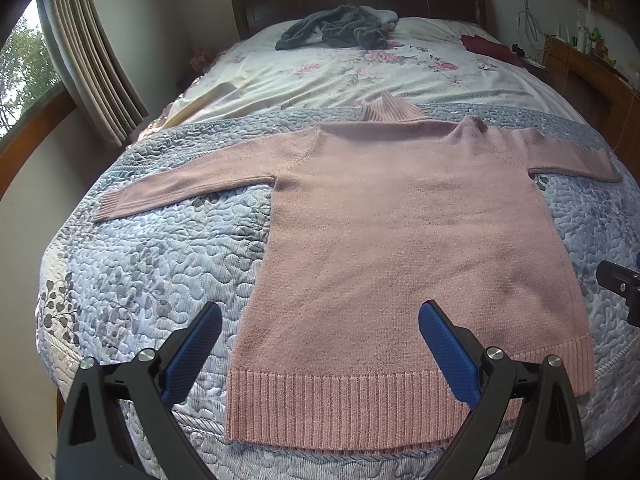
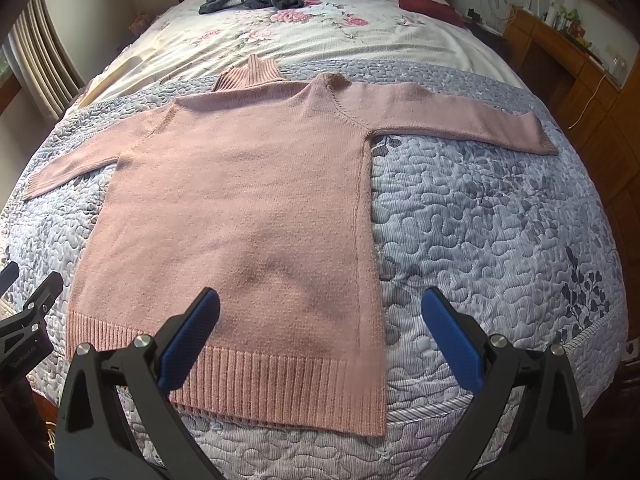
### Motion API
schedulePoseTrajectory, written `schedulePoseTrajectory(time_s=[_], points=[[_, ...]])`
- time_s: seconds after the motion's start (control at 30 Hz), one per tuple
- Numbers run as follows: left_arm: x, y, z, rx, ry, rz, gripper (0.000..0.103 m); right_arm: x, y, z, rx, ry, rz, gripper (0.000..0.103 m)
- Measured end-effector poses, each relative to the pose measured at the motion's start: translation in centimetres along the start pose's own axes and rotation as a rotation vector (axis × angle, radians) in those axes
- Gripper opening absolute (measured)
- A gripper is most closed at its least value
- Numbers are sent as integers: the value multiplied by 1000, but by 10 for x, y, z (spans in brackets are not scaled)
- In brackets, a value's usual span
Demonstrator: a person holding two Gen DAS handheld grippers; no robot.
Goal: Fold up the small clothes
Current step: 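Move the right tool to a sweater sleeve cuff and grasp it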
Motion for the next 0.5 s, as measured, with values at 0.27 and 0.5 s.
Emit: schedulePoseTrajectory(time_s=[0.27, 0.5], points=[[4, 3, 25, -95, -43, -24, 99, 9, 15, 13, 17, 0, 29, 100], [64, 37, 74, -126, -40, 20, 99, 82, 111, 48, -82, 27, 119, 100]])
Point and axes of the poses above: each gripper's, at about its wrist camera, not at the fingertips, and z roughly the way its jaws point, y to its right, x to its top, the point moved 2 cm from there along z, roughly the way its jaws point, and after that the axes turned 12 degrees about z, right-handed, at the moved point
